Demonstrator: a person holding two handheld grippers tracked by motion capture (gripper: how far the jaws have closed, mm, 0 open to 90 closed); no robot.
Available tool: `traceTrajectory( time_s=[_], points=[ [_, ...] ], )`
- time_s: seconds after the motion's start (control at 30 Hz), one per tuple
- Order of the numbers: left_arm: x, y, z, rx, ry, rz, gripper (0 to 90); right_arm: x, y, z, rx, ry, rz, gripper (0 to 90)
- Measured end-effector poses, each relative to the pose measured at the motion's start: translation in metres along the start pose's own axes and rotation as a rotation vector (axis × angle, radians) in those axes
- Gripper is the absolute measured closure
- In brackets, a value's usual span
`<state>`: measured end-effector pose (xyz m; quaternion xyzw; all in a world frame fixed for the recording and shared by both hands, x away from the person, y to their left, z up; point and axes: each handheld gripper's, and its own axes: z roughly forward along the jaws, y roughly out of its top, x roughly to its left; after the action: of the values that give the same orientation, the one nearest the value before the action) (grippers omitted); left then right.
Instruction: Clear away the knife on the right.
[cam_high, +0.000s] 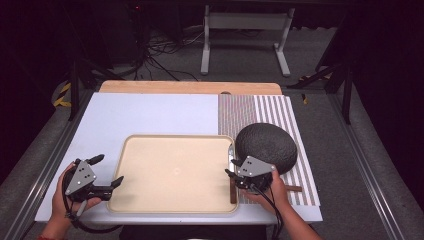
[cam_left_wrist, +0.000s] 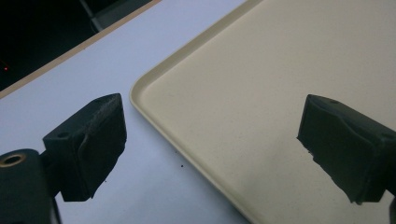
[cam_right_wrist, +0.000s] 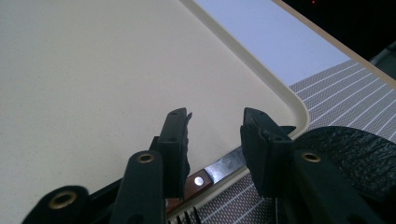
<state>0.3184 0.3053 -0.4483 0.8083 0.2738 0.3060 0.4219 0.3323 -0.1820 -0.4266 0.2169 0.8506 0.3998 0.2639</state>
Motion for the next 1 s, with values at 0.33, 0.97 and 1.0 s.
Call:
traceTrajectory(
  time_s=[0.33,0.97,1.0],
  points=[
    [0.001,0.0,0.003,0.006,-0.007,0.003,8.9,-0.003,0.0,-0.006,-0.036,-0.043,0.012,46.4],
    [0.005,-0.001,0.005,0.002,-0.016,0.0,8.6,-0.021,-0.001,-0.022,-0.063,-0.14,0.044,18.9],
    [0.006,-0.001,0.005,0.001,-0.019,0.0,8.6,-0.021,-0.001,-0.022,-0.063,-0.14,0.044,18.9]
  ],
)
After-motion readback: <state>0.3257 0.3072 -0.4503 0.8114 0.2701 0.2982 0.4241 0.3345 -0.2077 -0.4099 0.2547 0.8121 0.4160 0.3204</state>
